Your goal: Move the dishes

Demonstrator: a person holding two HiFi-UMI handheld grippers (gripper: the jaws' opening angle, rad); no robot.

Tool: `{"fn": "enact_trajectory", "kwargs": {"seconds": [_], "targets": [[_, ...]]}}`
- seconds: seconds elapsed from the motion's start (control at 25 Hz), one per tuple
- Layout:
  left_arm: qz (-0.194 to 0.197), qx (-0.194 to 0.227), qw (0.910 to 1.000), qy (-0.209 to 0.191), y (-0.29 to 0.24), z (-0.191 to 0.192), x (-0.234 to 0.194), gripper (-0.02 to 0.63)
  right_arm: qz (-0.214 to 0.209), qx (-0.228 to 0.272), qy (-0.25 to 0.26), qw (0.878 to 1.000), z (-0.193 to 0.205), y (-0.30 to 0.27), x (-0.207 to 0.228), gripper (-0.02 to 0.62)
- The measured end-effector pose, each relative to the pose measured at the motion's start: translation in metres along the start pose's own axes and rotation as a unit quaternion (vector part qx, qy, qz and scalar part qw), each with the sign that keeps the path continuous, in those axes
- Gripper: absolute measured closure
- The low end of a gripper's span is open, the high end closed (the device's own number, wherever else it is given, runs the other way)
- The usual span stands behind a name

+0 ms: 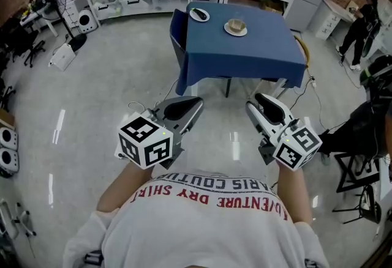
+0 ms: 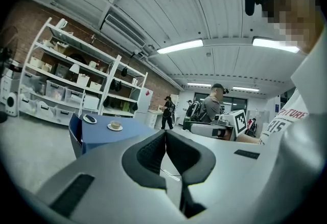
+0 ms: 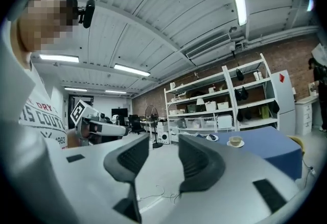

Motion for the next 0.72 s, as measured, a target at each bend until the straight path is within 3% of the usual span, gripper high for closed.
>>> {"fn": "enact_trajectory", "kwargs": {"seconds": [0.04, 0.08, 0.16, 0.72], "targets": [[0.0, 0.0, 1.0, 0.001, 0.003, 0.004, -0.001, 0.58, 0.006, 0.002, -0.002, 1.0, 0.002, 0.002, -0.001, 0.389], [0.0, 0.0, 1.0, 0.003, 0.007, 0.007, -0.002, 0.579, 0.014, 0.004, 0.0, 1.0, 0.004, 0.003, -0.002, 0.337], [-0.001, 0.001, 1.0, 0.009, 0.011, 0.012, -0.007, 0.58, 0.036, 0.011, 0.009, 0.999, 0.005, 0.005, -0.003, 0.297], [-0.004, -0.017, 0.9995, 0.026, -0.031, 0.011, -0.067, 0.578, 0.082, 0.009, 0.006, 0.997, 0.01, -0.022, 0.063, 0.258]]}}
Point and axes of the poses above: the fingertips, and each gripper's own axes: y backward along the fingers, x to its right, z out of its underside, the point moved 7 cm from there along y, backward along the fingers, and after that the axes turned 6 degrees about z, right-handed, at the moved point
